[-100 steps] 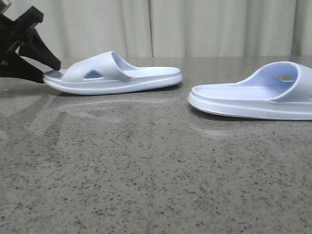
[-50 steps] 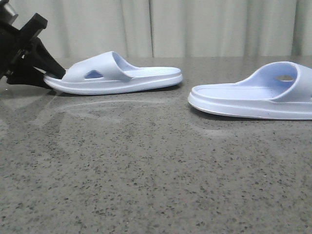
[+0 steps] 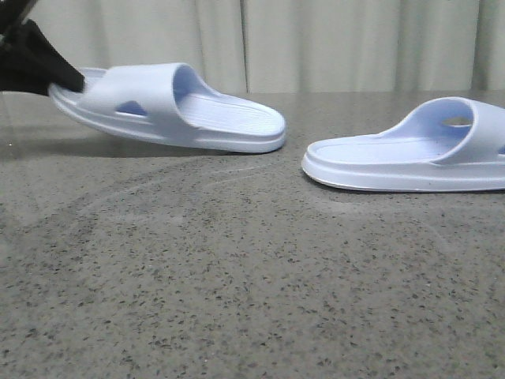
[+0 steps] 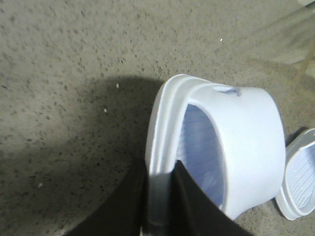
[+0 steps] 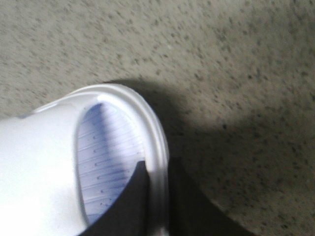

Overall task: Insert blue slippers together front up
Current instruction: 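Lift both slippers off the table with both grippers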

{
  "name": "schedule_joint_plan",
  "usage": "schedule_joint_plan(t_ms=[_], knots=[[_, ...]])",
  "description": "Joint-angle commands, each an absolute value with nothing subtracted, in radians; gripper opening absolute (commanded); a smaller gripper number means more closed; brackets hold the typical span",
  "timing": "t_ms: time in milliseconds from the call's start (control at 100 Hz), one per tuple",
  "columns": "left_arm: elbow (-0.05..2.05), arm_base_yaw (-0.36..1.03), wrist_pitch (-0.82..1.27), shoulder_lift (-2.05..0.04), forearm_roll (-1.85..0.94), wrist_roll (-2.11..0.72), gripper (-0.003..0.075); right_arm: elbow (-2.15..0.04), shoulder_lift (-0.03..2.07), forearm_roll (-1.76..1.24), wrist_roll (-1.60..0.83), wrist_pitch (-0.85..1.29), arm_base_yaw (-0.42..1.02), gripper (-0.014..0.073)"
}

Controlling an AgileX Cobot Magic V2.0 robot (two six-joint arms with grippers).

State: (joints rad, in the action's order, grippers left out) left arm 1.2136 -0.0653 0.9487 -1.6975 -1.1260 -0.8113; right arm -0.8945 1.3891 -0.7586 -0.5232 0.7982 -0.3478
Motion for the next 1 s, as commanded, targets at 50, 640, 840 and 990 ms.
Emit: schedule_joint_plan(t_ms=[50,640,840,990], knots=[[1.238,-0.103,0.981,-1.577,-1.160,-0.813,0.0015,-0.978,1.335,-0.830,-0.535,0.814,-0.357,-0.0107],[1.238,-0.119,1.101,-1.524,-1.195,-0.779,0.0015,-1.151,1.321,-1.158,-0.648,1.028,-0.357,-0.0107],[1.238,-0.119,1.126,-1.524,-1.240,-0.779,0.0015,-1.170,1.324,-1.194,-0.657,1.053,-0.350,-0.0107],[1.238,-0.119,1.185,-1.524,-1.319,-0.779,0.0015,-1.170,1.350,-1.256,-0.698,1.054,-0.329,-0.0107]])
